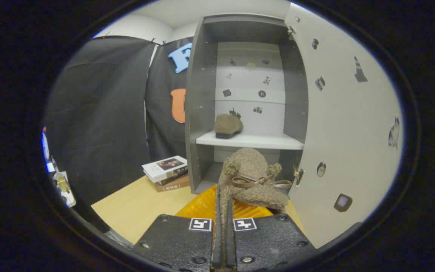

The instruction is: Open the shoe cabinet door, grab the shoes and put them into the shoe cabinet, then close the shoe cabinet door.

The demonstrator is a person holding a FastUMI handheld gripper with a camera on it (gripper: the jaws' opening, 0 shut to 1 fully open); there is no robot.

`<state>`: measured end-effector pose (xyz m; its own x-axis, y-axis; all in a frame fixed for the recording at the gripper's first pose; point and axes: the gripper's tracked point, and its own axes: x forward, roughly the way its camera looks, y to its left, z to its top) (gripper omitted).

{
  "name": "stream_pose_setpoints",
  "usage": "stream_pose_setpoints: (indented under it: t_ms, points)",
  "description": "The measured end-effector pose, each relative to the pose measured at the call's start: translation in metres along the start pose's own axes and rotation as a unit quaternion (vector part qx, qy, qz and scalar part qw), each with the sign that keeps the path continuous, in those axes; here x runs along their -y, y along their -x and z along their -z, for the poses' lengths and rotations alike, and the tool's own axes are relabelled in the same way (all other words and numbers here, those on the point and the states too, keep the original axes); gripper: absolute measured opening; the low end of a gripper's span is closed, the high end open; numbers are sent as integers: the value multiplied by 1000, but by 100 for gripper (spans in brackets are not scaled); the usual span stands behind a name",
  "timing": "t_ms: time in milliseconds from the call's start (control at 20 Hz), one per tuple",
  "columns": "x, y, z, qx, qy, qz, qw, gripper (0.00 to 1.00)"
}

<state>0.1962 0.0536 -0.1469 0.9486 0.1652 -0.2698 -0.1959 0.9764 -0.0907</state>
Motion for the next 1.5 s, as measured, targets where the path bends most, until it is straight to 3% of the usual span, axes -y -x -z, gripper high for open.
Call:
stream_pose_setpoints:
  t_ms: [250, 500, 850, 1150, 1500]
  points:
    - [16, 15, -79, 38, 13, 8, 999, 8]
    - [36, 1, -146, 55, 19, 21, 998, 8]
    - [58, -79, -215, 50, 6, 60, 997, 8]
    - [83, -182, -219, 12, 16, 94, 995, 9]
    - [129, -282, -178, -65, 5, 100, 993, 9]
